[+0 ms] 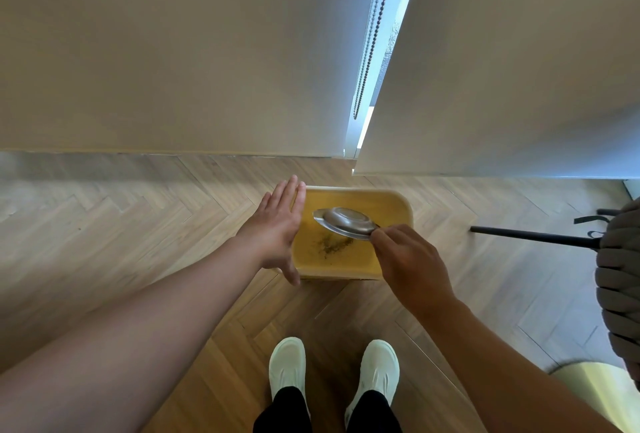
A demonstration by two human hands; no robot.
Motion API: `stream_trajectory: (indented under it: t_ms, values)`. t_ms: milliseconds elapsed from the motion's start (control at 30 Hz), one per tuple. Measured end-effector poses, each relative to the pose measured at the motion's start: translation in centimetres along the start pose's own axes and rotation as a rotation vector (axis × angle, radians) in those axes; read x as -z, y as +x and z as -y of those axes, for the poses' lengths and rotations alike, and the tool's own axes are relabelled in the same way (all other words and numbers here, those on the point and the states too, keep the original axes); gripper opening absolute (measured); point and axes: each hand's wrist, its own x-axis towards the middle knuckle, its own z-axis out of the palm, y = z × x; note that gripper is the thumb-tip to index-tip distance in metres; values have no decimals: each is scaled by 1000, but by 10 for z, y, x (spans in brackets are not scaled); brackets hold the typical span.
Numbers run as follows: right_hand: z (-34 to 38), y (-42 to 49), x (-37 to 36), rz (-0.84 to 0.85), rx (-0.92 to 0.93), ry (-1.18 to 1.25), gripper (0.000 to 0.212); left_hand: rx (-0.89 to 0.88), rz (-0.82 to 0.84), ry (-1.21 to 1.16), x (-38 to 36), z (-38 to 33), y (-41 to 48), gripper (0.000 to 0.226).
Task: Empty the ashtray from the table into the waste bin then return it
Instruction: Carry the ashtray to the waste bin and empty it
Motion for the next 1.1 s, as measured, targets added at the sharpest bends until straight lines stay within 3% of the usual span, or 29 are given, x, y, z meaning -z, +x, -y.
stream_trajectory:
  t_ms: [367, 567, 733, 900, 1100]
  values:
    - [-5, -1, 0, -59, -22, 11, 20, -3, -6, -17, -2, 1, 1, 167]
    - [1, -17, -8, 71, 1, -9, 39, -3, -10, 5, -2, 0, 1, 166]
    - [-1, -19, -7, 1, -55, 37, 31, -9, -5, 2, -1, 0, 0, 167]
    - [0, -17, 0, -23, -257, 235, 6, -21, -16, 10, -4, 2, -3, 166]
    - [-8, -13, 3, -47, -537, 513, 8, -44, -56, -89, -5, 0, -9, 153]
